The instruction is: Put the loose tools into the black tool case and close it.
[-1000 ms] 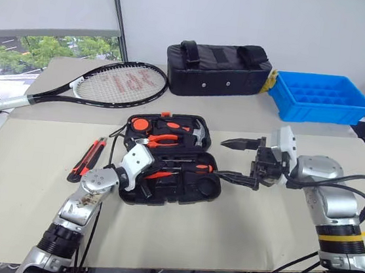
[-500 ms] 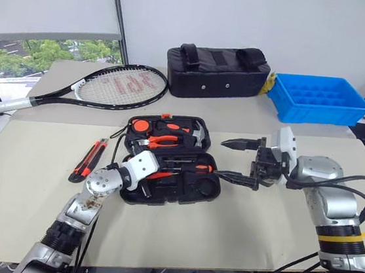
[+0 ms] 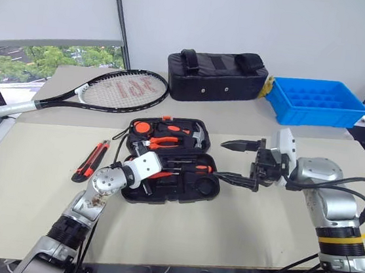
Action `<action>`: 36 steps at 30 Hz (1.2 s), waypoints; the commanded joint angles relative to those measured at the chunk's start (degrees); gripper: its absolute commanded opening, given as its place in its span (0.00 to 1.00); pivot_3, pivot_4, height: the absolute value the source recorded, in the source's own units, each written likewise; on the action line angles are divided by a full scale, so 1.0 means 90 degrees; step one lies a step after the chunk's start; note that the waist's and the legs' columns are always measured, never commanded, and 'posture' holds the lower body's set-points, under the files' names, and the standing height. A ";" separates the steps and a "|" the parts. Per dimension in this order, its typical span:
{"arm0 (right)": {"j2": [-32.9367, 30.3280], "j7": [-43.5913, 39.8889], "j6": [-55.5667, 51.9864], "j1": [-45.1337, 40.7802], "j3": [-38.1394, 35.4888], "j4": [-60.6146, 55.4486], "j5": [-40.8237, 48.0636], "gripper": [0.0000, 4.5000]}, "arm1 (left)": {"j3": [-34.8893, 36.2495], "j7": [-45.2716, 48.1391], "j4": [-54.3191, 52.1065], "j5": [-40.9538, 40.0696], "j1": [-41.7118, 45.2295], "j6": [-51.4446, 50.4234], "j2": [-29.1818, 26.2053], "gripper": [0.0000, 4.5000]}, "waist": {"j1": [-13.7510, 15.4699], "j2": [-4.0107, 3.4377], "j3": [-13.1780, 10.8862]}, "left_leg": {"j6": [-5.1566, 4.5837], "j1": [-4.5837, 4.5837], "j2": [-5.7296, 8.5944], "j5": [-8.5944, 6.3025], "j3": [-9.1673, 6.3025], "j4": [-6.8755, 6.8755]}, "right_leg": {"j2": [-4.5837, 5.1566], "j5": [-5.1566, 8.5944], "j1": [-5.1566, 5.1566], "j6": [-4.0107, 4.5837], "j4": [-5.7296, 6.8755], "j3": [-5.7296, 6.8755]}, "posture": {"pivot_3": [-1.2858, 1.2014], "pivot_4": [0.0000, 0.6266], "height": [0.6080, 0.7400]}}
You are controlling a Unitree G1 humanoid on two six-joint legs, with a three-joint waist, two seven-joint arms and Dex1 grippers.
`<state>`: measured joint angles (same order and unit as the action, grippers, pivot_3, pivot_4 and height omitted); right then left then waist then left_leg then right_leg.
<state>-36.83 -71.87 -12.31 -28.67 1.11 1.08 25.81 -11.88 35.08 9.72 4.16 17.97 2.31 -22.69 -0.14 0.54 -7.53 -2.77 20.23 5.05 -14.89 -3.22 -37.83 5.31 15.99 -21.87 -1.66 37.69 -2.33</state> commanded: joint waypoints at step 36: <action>0.0344 -0.0266 0.0262 -0.0650 0.0036 0.0329 -0.0077 1.00 | 0.0691 0.0626 -0.1897 -0.2384 -0.0900 -0.2610 -0.0017 0.01 | 0.0027 0.0046 -0.0028 | -0.0002 0.0173 0.0001 -0.0019 -0.0009 0.0011 | -0.0001 -0.0005 -0.0140 0.0004 -0.0052 0.0001 | 0.52 0.24 1.00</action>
<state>-33.06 -74.54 -11.40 -34.53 2.97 6.01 24.86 -4.37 40.10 -8.14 -18.12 10.25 -19.71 -22.28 0.10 0.96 -7.78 -2.79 21.78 5.06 -15.06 -3.29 -37.73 5.30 15.94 -23.13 -1.63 37.22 -2.32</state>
